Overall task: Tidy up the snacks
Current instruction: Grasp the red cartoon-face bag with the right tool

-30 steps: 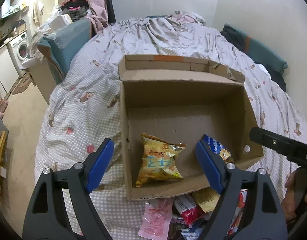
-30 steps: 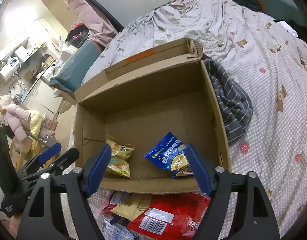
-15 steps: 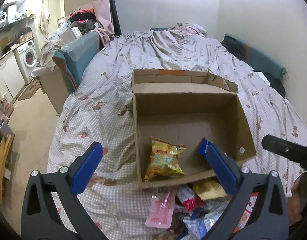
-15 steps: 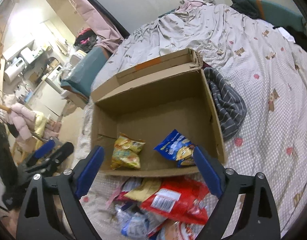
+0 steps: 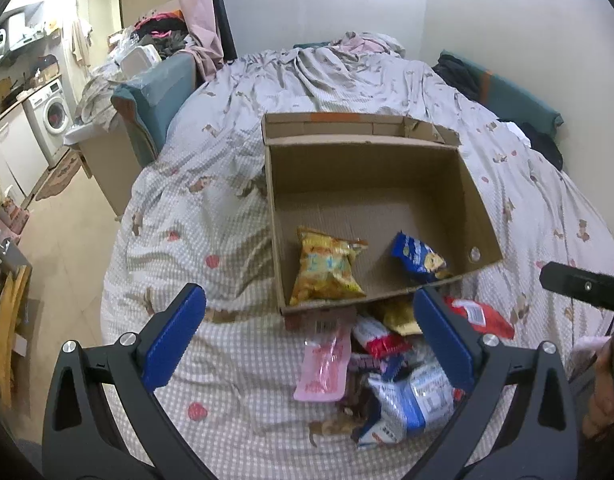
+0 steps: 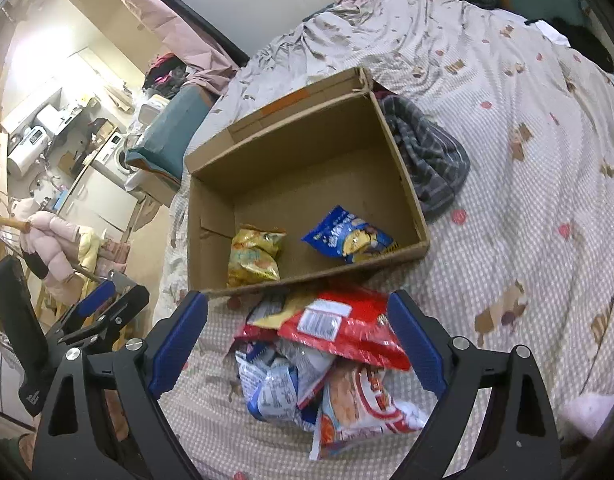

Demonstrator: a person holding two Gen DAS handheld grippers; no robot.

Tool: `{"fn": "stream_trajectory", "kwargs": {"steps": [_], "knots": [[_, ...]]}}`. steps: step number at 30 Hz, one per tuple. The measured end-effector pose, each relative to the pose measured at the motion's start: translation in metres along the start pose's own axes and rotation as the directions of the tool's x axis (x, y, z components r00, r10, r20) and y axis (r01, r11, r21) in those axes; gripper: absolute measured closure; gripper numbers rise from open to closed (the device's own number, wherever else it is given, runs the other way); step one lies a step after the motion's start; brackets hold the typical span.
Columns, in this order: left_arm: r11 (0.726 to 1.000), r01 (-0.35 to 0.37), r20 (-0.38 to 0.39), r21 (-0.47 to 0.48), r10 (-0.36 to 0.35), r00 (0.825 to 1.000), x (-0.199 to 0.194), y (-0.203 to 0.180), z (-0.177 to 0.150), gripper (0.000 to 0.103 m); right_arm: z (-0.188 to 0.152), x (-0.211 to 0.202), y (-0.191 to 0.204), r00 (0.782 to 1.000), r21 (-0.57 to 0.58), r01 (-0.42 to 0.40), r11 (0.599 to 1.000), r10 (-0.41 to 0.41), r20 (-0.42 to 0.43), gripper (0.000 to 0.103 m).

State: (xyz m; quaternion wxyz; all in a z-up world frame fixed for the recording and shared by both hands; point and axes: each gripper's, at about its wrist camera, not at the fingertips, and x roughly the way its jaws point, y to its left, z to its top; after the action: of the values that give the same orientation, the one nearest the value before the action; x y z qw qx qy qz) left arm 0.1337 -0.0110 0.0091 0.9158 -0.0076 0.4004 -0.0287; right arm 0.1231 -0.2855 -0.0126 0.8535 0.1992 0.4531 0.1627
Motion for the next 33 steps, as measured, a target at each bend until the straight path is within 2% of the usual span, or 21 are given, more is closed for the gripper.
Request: {"fn": "stream_trajectory", "kwargs": {"steps": [10, 17, 21, 26, 30, 33], "knots": [[1.000, -0.002, -0.028, -0.003, 0.002, 1.000, -0.008, -0.001, -0.022, 0.001, -0.013, -0.007, -0.007, 1.000, 0.035, 0.019, 0.999, -0.019, -0.001, 0.009], [0.999, 0.008, -0.082, -0.037, -0.011, 0.997, -0.001, 0.004, -0.032, 0.001, -0.019, 0.000, -0.004, 0.998, 0.019, 0.050, 0.999, -0.050, -0.029, 0.009], [0.999, -0.014, -0.085, -0.037, 0.011, 0.996, 0.004, 0.007, -0.033, 0.001, -0.019, 0.003, -0.006, 0.997, 0.021, 0.067, 0.998, -0.066, -0.035, 0.009], [0.996, -0.040, -0.108, -0.084, 0.031, 0.994, 0.013, 0.017, -0.034, 0.001, -0.018, 0.008, -0.026, 0.997, 0.124, 0.065, 0.990, -0.059, -0.054, 0.009], [0.991, -0.039, -0.154, -0.130, 0.019, 0.988, 0.024, 0.025, -0.035, 0.001, -0.020, 0.023, -0.047, 0.992, 0.224, 0.063, 0.973, -0.038, -0.116, 0.009], [0.986, -0.042, -0.181, -0.160, 0.012, 0.983, 0.031, 0.029, -0.036, 0.001, -0.022, 0.037, -0.049, 0.983, 0.225, 0.100, 0.969, -0.061, -0.173, 0.009]]}}
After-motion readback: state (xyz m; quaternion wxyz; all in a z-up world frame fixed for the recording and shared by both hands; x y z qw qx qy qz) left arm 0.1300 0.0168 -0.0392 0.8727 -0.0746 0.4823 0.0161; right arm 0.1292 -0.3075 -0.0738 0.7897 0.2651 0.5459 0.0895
